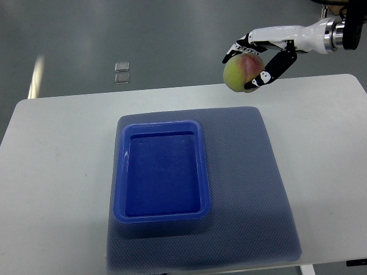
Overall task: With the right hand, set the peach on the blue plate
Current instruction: 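Lift the peach up off the mat with the right hand, then carry the peach over the blue tray and lower it inside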
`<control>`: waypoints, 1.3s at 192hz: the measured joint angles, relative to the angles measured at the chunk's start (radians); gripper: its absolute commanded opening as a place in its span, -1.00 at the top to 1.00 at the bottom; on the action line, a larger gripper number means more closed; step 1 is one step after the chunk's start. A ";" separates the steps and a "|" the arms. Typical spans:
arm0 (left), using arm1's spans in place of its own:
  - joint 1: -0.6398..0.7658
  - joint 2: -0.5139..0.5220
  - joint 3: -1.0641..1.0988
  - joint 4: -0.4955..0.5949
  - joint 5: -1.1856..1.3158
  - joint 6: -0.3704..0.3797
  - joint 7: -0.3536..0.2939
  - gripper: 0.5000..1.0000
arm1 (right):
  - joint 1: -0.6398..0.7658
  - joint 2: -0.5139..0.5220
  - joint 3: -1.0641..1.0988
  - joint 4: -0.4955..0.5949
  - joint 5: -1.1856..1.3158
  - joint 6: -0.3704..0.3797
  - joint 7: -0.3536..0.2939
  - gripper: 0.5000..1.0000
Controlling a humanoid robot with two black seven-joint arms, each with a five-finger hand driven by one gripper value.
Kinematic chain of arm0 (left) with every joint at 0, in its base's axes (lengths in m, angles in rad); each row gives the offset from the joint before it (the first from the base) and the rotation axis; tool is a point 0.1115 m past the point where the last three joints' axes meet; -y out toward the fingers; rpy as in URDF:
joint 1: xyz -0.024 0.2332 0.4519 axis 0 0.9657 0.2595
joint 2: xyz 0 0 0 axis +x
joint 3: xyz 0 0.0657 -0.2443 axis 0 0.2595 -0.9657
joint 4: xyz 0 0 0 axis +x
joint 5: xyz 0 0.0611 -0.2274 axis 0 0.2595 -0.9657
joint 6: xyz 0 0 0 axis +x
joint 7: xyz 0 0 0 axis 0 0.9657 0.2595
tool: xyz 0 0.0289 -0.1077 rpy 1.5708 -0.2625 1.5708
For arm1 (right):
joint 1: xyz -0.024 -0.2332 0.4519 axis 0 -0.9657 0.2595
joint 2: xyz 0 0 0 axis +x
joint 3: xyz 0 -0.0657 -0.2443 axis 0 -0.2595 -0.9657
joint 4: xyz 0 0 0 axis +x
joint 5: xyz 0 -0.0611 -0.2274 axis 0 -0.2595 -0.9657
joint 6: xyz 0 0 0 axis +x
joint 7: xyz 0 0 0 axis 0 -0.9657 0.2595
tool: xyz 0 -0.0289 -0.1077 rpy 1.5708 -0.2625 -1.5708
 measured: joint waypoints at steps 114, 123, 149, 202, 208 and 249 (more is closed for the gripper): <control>0.000 0.000 -0.001 -0.001 0.000 -0.002 0.000 -1.00 | 0.006 0.471 -0.117 -0.172 0.039 -0.140 -0.009 1.00; 0.000 0.000 -0.002 -0.001 0.000 -0.002 0.000 -1.00 | -0.008 0.518 -0.125 -0.204 0.038 -0.142 -0.009 0.92; 0.000 0.000 -0.002 0.001 0.000 -0.002 0.000 -1.00 | -0.073 0.670 -0.132 -0.304 0.025 -0.144 -0.009 0.88; 0.000 0.000 -0.001 0.003 0.000 -0.001 0.000 -1.00 | -0.200 0.781 -0.184 -0.393 -0.019 -0.160 -0.009 0.84; 0.000 0.000 -0.001 0.003 0.000 -0.001 0.000 -1.00 | -0.212 0.782 -0.185 -0.398 -0.026 -0.162 -0.009 0.83; 0.000 0.000 -0.001 0.003 0.000 -0.001 0.000 -1.00 | -0.251 0.783 -0.188 -0.435 -0.050 -0.172 -0.009 0.23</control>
